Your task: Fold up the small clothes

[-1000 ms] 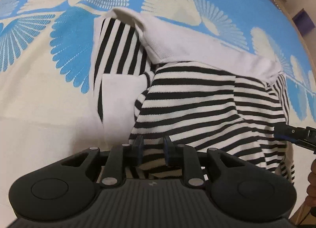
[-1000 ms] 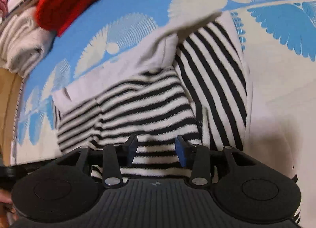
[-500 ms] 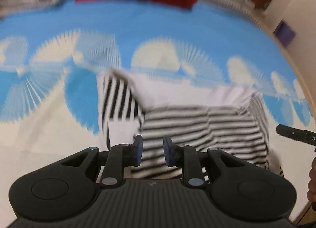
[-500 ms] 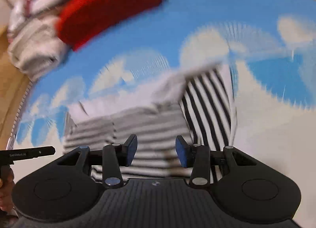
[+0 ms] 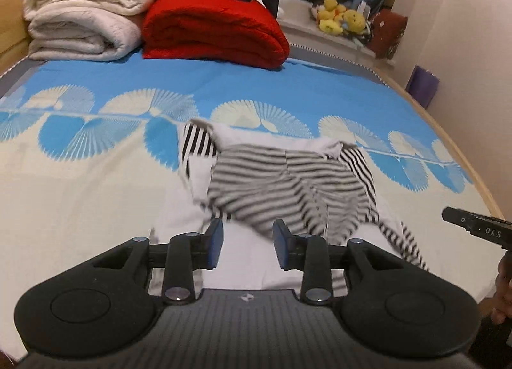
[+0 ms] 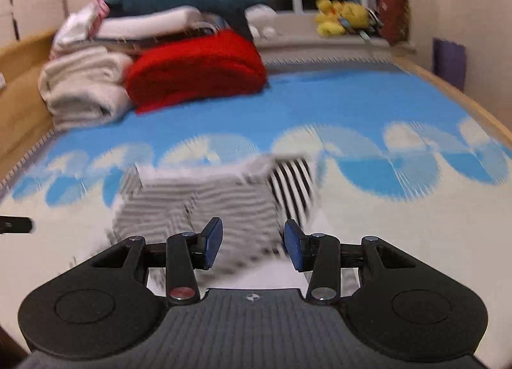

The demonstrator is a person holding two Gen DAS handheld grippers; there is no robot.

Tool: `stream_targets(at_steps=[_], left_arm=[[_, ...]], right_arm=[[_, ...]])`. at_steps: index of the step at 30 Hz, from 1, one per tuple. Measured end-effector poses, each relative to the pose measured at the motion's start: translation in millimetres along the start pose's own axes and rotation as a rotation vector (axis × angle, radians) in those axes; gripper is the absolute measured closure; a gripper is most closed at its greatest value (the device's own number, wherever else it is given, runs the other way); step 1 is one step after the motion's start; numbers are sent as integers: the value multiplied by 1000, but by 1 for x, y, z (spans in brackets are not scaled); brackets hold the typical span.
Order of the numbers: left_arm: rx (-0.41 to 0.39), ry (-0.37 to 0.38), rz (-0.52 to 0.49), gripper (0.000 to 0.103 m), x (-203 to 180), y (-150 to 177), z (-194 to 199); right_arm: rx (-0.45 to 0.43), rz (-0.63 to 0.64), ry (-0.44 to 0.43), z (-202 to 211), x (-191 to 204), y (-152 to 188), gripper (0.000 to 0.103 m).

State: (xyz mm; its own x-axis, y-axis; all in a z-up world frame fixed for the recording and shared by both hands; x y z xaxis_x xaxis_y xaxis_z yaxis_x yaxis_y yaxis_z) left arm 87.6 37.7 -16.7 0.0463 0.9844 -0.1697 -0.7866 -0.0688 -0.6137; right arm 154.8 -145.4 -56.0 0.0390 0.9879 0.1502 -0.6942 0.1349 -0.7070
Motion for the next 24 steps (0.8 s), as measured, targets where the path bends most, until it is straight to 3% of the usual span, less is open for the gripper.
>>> stream_targets(at_steps=[2,5,9,12,17,18,21,24], left_arm=[[10,-9,26,61,8,30,-7],[97,-38,52,61,15,63,-37],[118,-100,-62,61,17,74,-62],[107,-158,-129,50,31,76,-71],[195,-152,-23,24,61,85,-84],[214,-161,-13,21,64,88,-86],[272,-181,9,21,66,97,-93],[339,-179,38,22,67,108,-102]], right_arm=[[22,-36,25,4,-9,23,58],[74,-116,95,-6,-28,57,58],[141,-227,148,-28,-41,70,58],[176,-228,181,-43,-44,70,58],[279,-325,212,-64,-59,83,56],[290,-332,227,-67,-61,86,52],[337,-321,277,-76,-65,97,44],[388,-289,302,-83,-69,111,44]])
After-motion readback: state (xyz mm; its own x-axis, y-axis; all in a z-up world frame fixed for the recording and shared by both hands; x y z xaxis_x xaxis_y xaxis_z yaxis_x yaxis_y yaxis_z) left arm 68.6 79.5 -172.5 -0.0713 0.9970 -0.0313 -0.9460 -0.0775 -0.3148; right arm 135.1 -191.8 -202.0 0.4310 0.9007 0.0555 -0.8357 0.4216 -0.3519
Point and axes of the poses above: each gripper's, at about its wrist camera, not at the fingertips, and z roughly against the way its jaws point, x to its left, y to its underside, the point moved 5 cm from there along -z, roughly the way its jaws point, and after that the axes turned 8 degrees about x, right-handed, at the moved point
